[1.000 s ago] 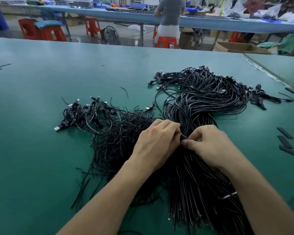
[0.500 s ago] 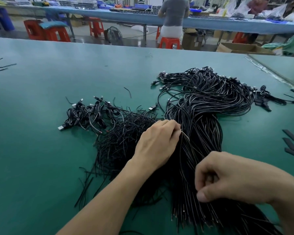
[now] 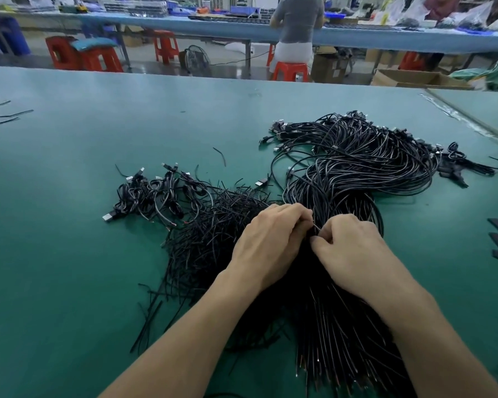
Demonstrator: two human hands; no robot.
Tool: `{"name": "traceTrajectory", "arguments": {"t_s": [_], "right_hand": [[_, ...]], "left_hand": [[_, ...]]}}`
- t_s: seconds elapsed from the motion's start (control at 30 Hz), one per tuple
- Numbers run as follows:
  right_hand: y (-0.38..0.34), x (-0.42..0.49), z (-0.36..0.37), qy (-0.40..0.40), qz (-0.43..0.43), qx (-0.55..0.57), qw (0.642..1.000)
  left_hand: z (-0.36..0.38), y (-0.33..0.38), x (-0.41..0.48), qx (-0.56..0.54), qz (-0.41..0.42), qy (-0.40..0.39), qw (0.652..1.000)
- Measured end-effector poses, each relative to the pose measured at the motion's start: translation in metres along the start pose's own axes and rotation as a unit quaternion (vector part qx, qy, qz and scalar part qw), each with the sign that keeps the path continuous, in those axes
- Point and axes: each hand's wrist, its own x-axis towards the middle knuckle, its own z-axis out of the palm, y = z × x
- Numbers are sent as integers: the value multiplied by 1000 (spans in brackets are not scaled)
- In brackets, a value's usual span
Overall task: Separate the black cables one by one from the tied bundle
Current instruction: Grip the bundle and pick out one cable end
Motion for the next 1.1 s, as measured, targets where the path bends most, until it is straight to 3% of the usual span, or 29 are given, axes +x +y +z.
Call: {"name": "traceTrajectory", "arguments": {"t_s": [0.07, 0.13, 0.2, 0.3, 0.47, 0.57, 0.8, 0.97, 1.1], "right_hand": [[2, -3, -17, -116, -87, 7, 989], [-3, -15, -35, -281, -168, 3, 945], [-3, -25, -46, -339, -179, -23, 924], [4, -26, -54, -249, -123, -94, 956], [1, -12, -23, -45, -12, -32, 998], [-4, -4, -2, 12, 21, -15, 1000], [-3, -3, -3, -8, -10, -14, 1000], [3, -14, -45, -223, -84, -109, 965], [14, -20, -61, -227, -52, -106, 967]], "left_hand": [[0, 0, 2, 4, -17, 0, 1000], [0, -1, 2, -2, -21, 4, 1000], [0, -1, 1, -4, -10, 5, 1000], [0, 1, 0, -3, -14, 6, 1000], [0, 2, 1, -6, -1, -1, 1000], [-2, 1, 0, -27, 1, 1, 1000], [-1, -1, 1, -41, -17, 5, 999], [-1, 2, 1, -25, -5, 36, 999], [0, 2, -1, -18, 2, 35, 999]]}}
